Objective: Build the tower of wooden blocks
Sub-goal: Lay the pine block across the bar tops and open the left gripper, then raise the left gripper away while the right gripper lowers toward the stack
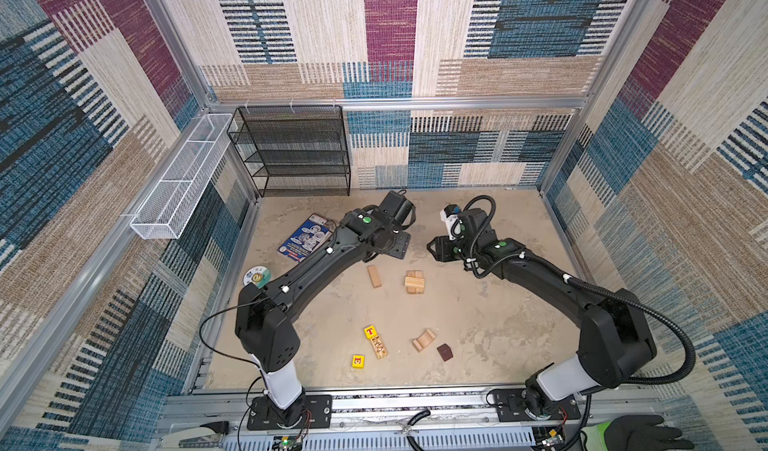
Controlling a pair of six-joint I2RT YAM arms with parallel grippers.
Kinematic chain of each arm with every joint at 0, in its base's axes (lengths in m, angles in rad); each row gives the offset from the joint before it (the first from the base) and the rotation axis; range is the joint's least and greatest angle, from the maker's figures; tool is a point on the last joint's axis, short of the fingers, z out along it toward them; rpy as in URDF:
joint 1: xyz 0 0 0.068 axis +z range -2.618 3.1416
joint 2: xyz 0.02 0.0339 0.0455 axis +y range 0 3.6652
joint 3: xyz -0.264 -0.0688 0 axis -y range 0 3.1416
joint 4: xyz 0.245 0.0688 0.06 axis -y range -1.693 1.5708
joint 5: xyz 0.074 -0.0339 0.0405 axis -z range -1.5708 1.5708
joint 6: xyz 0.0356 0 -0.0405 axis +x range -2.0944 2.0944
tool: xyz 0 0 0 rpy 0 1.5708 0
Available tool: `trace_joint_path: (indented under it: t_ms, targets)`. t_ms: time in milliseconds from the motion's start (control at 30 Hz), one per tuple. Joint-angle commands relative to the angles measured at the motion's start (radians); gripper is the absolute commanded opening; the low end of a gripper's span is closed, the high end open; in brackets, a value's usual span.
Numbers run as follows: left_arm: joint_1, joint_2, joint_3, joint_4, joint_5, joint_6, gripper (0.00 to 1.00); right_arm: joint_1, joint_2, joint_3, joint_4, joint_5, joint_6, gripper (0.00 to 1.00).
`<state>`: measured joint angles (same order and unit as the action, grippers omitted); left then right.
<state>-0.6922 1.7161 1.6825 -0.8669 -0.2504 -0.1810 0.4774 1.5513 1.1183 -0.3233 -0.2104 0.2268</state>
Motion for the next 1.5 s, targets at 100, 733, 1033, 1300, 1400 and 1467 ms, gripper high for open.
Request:
trace_joint_path:
  t_ms: [100, 733, 1033, 1300, 1400, 1467]
  targets:
    - [0.022, -0.161, -0.209, 0.218, -0.071, 0.293, 0.70, 0.012, 0.096, 0.127, -0.094, -0.067, -0.279, 0.47]
    - [0.027, -0.292, -0.263, 0.223, -0.188, 0.296, 0.76, 0.206, 0.176, 0.096, -0.202, 0.193, 0.552, 0.63]
    - [0.028, -0.337, -0.275, 0.223, -0.191, 0.295, 0.78, 0.263, 0.266, 0.159, -0.277, 0.268, 0.593, 0.79]
    - [0.028, -0.350, -0.277, 0.218, -0.176, 0.291, 0.78, 0.289, 0.296, 0.207, -0.325, 0.339, 0.589, 0.81]
    - [0.028, -0.352, -0.277, 0.218, -0.174, 0.289, 0.78, 0.291, 0.307, 0.211, -0.328, 0.352, 0.589, 0.80]
    - [0.028, -0.352, -0.277, 0.217, -0.176, 0.291, 0.78, 0.291, 0.312, 0.217, -0.335, 0.370, 0.595, 0.80]
